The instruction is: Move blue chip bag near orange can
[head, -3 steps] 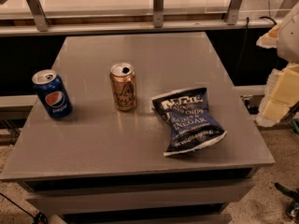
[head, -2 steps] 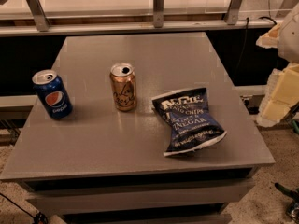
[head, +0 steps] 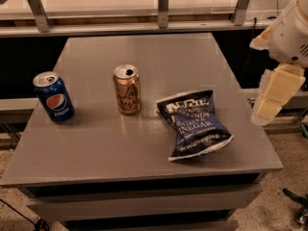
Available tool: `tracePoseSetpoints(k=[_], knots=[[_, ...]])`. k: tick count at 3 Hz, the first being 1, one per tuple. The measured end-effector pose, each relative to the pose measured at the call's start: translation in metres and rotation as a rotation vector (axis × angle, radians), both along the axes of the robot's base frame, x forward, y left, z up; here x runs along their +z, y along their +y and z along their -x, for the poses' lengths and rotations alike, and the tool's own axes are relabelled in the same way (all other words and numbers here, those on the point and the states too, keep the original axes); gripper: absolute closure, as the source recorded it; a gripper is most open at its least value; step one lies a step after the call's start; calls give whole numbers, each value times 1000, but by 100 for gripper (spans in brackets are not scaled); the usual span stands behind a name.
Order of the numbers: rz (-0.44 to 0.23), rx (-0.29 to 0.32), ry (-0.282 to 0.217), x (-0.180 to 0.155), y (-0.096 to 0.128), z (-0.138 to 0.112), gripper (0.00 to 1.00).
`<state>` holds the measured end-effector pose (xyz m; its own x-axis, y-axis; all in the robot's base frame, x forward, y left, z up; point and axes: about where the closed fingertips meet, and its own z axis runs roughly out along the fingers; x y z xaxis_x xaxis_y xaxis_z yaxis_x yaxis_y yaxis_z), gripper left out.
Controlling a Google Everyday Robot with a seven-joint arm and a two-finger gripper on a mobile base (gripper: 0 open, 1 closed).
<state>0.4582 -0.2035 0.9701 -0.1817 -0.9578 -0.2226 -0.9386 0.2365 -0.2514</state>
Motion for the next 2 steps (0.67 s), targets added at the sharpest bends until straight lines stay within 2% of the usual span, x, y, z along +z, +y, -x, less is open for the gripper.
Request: tracePoseSetpoints(k=[2], knots=[[-22, 53, 52, -24, 22, -27, 0]])
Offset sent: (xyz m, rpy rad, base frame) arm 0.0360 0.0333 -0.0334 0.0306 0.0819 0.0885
